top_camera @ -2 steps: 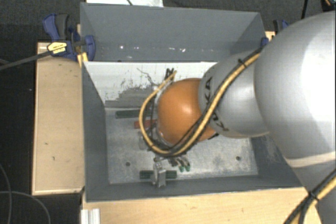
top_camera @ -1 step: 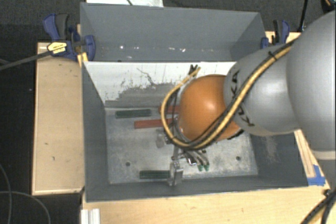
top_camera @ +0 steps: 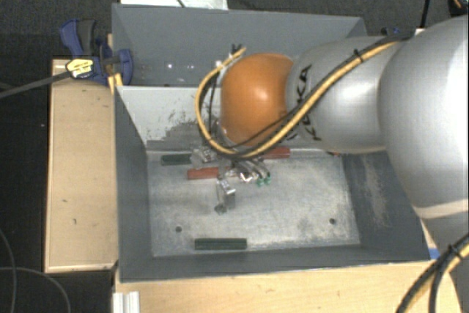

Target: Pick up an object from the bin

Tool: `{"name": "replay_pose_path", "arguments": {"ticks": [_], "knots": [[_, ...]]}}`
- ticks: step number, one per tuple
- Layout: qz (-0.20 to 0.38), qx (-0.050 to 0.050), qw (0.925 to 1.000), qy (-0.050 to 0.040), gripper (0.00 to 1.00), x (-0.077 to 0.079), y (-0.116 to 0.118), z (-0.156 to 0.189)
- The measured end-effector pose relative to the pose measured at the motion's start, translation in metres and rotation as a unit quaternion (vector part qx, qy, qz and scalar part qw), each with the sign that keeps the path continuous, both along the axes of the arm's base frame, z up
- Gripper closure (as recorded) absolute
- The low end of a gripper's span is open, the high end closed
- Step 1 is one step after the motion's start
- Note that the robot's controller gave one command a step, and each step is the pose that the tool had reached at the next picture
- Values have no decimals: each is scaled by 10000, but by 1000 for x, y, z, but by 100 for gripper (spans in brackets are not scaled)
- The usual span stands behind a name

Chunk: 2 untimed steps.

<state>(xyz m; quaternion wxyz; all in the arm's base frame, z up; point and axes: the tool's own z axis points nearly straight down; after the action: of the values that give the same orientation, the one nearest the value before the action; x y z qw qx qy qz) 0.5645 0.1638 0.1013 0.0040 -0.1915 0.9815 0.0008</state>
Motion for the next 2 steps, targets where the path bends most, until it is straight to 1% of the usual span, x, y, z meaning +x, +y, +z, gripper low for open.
{"name": "replay_pose_path", "arguments": {"ticks": [1,2], "knots": [[-1223,-10,9925,23,0,23,-50,-31],[-1243,4,9922,17,0,24,-50,-31]]}}
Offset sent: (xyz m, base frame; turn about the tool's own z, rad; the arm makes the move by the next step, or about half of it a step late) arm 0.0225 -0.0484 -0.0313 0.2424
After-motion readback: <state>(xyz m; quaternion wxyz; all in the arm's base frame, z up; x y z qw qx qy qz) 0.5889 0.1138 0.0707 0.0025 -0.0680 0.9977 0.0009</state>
